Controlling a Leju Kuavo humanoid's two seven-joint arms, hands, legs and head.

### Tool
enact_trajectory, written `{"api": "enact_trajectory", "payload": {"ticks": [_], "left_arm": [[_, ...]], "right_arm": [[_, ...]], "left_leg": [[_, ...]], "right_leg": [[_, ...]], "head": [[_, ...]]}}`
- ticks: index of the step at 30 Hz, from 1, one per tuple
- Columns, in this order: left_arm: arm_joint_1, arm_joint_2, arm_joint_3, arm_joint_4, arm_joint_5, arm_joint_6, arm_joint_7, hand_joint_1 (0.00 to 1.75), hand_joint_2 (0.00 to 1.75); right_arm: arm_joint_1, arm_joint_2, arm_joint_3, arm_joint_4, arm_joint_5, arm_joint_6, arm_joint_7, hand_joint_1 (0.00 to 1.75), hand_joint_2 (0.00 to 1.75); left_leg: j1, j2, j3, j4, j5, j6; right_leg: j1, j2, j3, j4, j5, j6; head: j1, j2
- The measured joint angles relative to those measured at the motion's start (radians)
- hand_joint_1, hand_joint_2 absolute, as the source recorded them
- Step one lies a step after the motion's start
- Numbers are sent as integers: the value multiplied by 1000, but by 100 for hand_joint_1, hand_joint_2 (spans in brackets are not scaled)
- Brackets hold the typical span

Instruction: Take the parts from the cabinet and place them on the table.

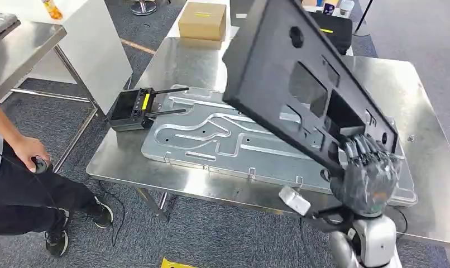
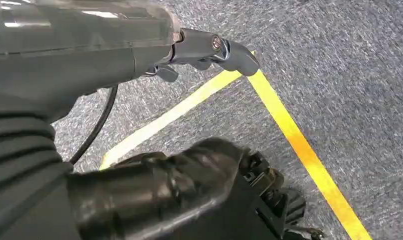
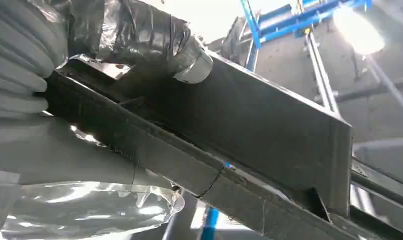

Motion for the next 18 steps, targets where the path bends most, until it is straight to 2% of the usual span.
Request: {"api": "enact_trajectory", "payload": {"ticks": [6,13,18], "left_arm": [[-3,-6,-21,0,-1,-7,12,0,0],[-9,-14,-43,0,-2,-10,23,0,0],[-12,-18,-58,0,-2,-10,29,0,0]], "right_arm": [[-104,-83,17,109,9,68,70,175,175],[-181,-143,-6,246,95,121,144,175,175],[-242,-198,7,345,153,143,263,175,175]], "left_leg": [[0,-1,2,1,0,0],[0,-1,1,1,0,1],[0,-1,0,2,0,1]], "right_leg": [[0,-1,0,0,0,0],[0,-1,-1,0,0,0],[0,-3,-1,0,0,0]], "head": [[0,0],[0,0],[0,0]]}}
